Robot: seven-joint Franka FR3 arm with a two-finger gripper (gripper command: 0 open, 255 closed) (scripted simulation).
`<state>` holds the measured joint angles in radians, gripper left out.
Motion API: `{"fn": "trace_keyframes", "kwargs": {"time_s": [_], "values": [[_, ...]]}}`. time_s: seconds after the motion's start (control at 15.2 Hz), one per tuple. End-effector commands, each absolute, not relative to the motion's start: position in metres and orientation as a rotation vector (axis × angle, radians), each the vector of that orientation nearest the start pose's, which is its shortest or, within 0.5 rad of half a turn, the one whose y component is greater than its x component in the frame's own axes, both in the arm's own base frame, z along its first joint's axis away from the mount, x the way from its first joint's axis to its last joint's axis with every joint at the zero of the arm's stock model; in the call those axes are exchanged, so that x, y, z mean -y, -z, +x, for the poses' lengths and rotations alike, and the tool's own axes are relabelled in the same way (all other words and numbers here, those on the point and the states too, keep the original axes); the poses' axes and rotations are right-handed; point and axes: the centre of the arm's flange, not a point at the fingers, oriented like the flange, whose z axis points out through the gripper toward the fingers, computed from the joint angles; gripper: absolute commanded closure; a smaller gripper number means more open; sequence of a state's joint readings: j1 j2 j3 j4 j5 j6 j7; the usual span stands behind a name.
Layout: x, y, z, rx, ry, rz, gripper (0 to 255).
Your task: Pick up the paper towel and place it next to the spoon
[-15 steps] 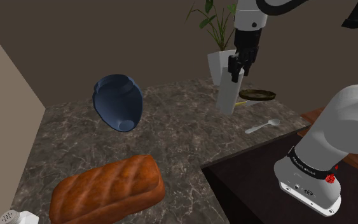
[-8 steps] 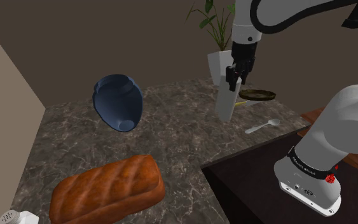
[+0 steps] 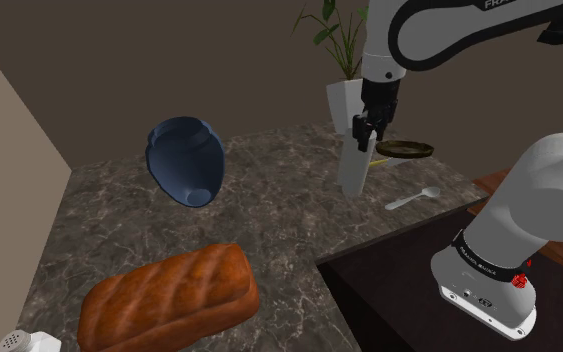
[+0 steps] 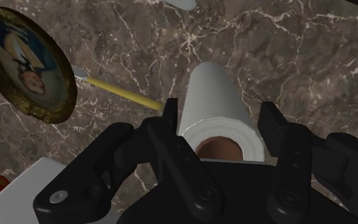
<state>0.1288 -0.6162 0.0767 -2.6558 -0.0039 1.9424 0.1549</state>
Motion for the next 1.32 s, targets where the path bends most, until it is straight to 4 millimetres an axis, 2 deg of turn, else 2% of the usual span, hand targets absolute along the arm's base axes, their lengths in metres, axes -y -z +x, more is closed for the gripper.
{"fn": "trace_keyframes", "kwargs": {"time_s": [0.0, 0.13, 0.2, 0.53, 0.79, 1.25], "values": [[-0.069, -0.423, 0.335, 0.058, -0.142, -3.202, 255], [-0.069, -0.423, 0.335, 0.058, -0.142, -3.202, 255], [-0.069, -0.423, 0.335, 0.058, -0.142, -3.202, 0], [-0.069, -0.423, 0.335, 0.058, -0.142, -3.202, 0], [-0.072, -0.473, 0.339, 0.058, -0.142, -3.202, 0], [-0.072, -0.473, 0.339, 0.058, -0.142, -3.202, 0]]}}
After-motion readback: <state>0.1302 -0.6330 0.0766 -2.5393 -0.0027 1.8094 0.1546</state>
